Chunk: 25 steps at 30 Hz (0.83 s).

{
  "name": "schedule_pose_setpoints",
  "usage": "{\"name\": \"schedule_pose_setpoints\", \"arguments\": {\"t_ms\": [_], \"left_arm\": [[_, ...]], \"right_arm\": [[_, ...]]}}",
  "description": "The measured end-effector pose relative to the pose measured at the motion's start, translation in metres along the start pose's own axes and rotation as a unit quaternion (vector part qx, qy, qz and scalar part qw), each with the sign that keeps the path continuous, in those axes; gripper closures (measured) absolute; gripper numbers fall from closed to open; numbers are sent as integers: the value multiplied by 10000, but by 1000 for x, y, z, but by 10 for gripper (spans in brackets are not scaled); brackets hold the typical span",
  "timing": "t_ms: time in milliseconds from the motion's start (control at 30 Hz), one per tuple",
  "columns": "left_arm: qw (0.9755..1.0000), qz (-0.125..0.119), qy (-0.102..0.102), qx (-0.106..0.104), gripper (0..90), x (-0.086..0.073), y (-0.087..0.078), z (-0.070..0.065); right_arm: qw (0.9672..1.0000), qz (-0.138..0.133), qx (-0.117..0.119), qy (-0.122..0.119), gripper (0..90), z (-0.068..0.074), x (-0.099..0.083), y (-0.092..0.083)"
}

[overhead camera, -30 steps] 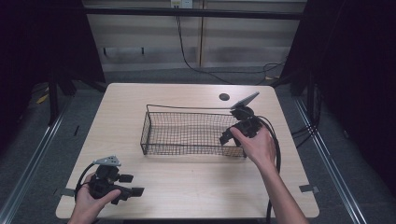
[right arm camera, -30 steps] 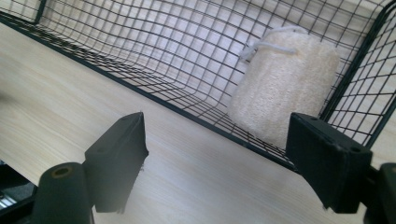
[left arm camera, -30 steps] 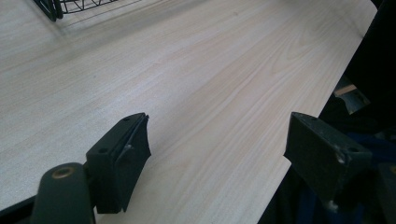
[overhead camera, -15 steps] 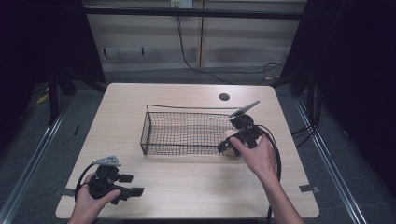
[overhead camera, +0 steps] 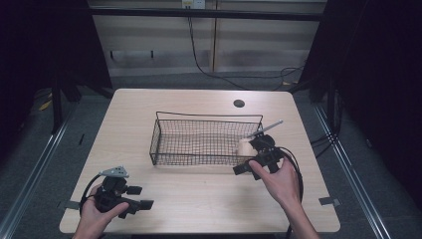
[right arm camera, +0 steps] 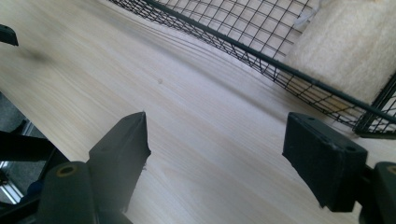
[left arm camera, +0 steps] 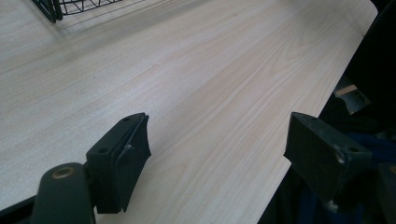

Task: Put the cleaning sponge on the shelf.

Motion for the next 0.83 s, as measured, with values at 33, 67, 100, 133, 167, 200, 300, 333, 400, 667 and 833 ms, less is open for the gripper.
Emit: {"name": "schedule_pose_setpoints", "arguments": {"t_ms": [33, 67, 100, 133, 167, 200, 300, 333, 400, 667, 833], "left_arm": [[10000, -6, -19, -13, 215, 0, 0, 0], [10000, -8, -21, -7, 215, 0, 1, 0], [10000, -5, -23, -3, 215, 0, 1, 0], [10000, -8, -28, 11, 215, 0, 1, 0], [10000, -8, -10, 33, 215, 0, 0, 1], [10000, -5, -6, 51, 215, 0, 0, 1], [10000, 32, 0, 65, 215, 0, 1, 2], [10000, 25, -21, 56, 215, 0, 1, 1], [10000, 31, -35, 40, 215, 0, 1, 2], [10000, -47, 68, -36, 164, 1, 0, -1], [9999, -60, 103, -68, 161, 1, 0, -1]], "right_arm": [[10000, -30, -54, -14, 231, -1, -2, 2], [10000, 2, -19, -10, 234, -2, -6, 5], [10000, -14, -26, -31, 235, -2, -8, 7], [10000, -37, -67, -45, 235, -3, -10, 8], [10000, -38, -9, -59, 235, -2, -13, 9], [9999, -59, 18, -92, 235, -2, -15, 9], [9998, -156, -23, -102, 232, -1, -22, 8], [9998, -161, 19, -99, 226, -1, -24, 9], [9999, -123, 1, -97, 208, -1, -30, 11], [9997, -238, -50, -15, 250, -5, -43, 34], [9995, -305, -82, 27, 267, -12, -48, 53]]}}
Point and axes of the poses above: each handheld gripper's, and its own axes: y roughly forward along the jaws, x roughly out of its top, z roughly to its left, the point moved 10 cm from there along y, roughly forward along the jaws, and after that the axes turned 14 degrees about z, right-handed, at the moved point
